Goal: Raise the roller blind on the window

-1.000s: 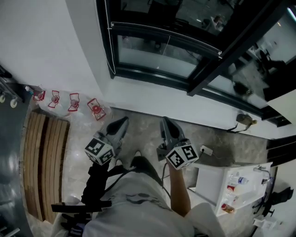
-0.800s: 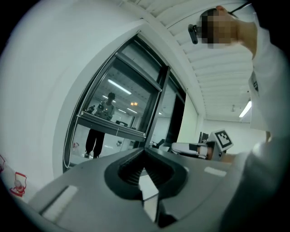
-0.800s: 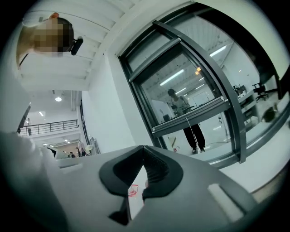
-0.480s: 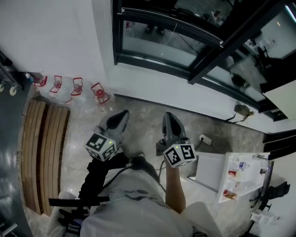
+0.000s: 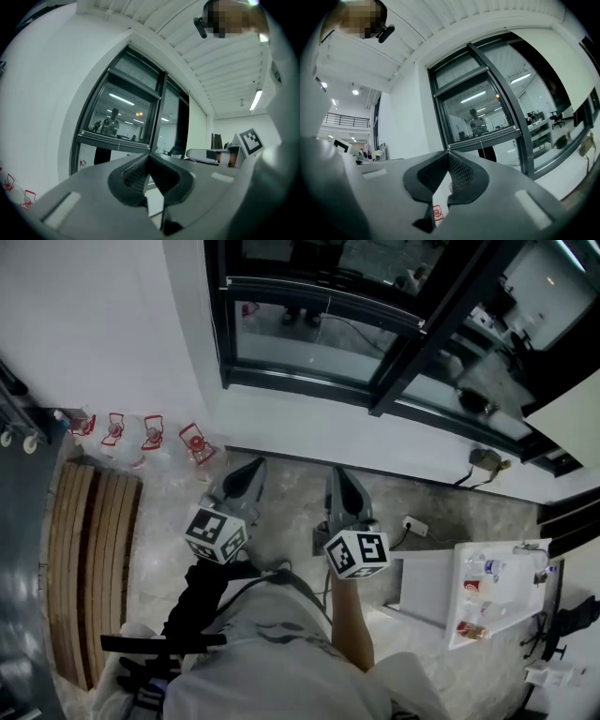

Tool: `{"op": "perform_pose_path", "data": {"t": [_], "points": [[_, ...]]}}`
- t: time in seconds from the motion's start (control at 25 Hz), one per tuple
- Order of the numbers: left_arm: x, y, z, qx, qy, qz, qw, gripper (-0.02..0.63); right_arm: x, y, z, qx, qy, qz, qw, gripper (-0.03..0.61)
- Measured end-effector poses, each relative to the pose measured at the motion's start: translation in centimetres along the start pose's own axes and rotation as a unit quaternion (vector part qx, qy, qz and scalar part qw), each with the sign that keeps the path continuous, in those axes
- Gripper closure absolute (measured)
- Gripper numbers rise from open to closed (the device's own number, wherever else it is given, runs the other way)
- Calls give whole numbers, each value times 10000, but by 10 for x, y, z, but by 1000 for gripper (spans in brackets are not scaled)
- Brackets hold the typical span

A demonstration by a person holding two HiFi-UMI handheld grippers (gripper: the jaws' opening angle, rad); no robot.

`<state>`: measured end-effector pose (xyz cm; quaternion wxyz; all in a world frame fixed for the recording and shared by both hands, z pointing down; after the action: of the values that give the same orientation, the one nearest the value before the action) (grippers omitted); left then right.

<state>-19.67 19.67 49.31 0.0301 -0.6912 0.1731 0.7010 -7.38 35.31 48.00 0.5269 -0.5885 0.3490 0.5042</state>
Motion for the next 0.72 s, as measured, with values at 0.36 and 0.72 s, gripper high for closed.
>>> {"op": "perform_pose_path", "data": {"t": [0.36, 0.72], "points": [[-2, -10, -7, -28, 47, -70, 10000, 615, 4, -6, 3, 52, -48, 77, 9999, 578], [6, -1, -15, 84, -6, -119, 9999, 615, 9, -7, -13, 255, 37, 178, 9995, 580]]}}
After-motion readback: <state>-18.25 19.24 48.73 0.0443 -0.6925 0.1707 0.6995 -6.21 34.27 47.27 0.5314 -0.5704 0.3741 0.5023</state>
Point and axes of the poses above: the fingertips, and each gripper's own axes: z backward along the fingers, y to its left, x out of its top, the point moved 6 cm from there along z, backward along the fingers, and after that the axes turned 11 degrees about x, right-handed, at the moved point
